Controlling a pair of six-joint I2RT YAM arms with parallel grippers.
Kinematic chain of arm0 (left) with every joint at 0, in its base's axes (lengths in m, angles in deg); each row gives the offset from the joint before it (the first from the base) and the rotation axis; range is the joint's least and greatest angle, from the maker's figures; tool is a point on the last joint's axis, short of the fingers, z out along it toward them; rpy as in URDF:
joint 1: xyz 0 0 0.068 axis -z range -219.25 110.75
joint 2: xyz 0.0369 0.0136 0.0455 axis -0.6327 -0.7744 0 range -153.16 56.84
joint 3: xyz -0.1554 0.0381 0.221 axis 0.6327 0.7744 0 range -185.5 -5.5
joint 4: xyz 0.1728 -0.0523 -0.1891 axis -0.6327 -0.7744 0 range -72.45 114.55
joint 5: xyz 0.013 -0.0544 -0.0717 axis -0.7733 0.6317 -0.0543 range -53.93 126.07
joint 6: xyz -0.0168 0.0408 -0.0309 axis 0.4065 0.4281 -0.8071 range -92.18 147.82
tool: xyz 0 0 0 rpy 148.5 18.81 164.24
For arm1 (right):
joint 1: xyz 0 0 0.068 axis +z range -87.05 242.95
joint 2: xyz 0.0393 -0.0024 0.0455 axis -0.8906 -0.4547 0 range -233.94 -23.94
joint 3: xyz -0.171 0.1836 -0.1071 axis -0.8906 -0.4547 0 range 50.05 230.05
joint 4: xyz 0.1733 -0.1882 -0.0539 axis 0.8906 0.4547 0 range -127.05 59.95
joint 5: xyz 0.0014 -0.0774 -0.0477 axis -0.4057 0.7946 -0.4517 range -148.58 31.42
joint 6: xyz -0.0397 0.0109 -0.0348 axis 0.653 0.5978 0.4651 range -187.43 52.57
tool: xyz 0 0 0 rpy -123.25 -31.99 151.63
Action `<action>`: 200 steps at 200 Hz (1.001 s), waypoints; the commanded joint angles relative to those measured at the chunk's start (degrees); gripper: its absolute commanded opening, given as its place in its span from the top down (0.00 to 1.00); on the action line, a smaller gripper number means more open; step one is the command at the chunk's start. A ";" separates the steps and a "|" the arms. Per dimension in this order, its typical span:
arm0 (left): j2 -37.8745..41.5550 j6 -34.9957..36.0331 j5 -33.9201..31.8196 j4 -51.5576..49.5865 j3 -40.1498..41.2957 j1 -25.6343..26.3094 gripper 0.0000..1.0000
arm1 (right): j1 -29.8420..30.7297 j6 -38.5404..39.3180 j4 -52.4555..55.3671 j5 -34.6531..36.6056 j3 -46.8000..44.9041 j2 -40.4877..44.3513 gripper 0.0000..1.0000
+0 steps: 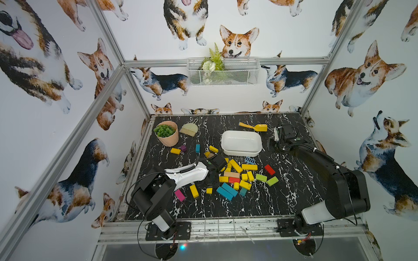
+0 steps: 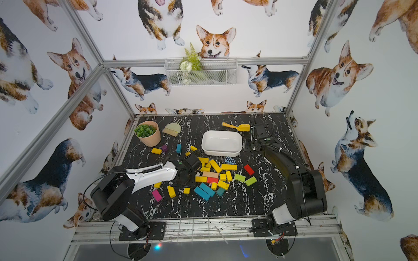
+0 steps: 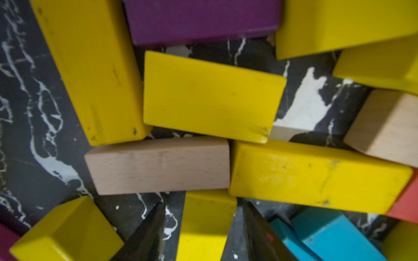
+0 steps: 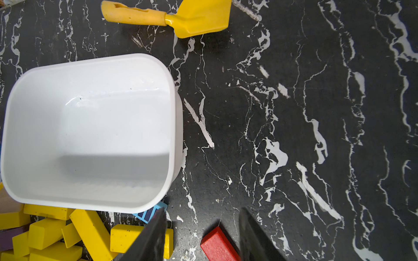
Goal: Pick out the yellow building blocks
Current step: Pick up the building block from the center of the board.
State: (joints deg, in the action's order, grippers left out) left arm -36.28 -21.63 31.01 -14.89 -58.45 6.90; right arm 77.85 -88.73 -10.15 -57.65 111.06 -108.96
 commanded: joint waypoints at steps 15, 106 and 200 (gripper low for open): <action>0.33 0.52 -0.85 -0.37 1.46 -0.97 0.42 | 0.00 -1.24 -0.36 -0.04 0.40 -0.02 0.46; 1.47 7.50 -1.13 -2.18 3.36 -0.98 0.82 | -0.02 -1.12 0.44 0.14 0.75 -0.01 0.46; 1.46 21.04 -12.84 -10.81 -25.02 0.64 0.83 | 0.03 -1.20 -0.18 -0.66 -0.94 0.40 0.46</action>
State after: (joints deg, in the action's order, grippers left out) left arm -29.13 -7.71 23.40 -25.47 -73.29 7.76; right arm 77.85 -88.77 -10.02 -57.54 110.71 -108.98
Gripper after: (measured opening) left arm 0.306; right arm 0.540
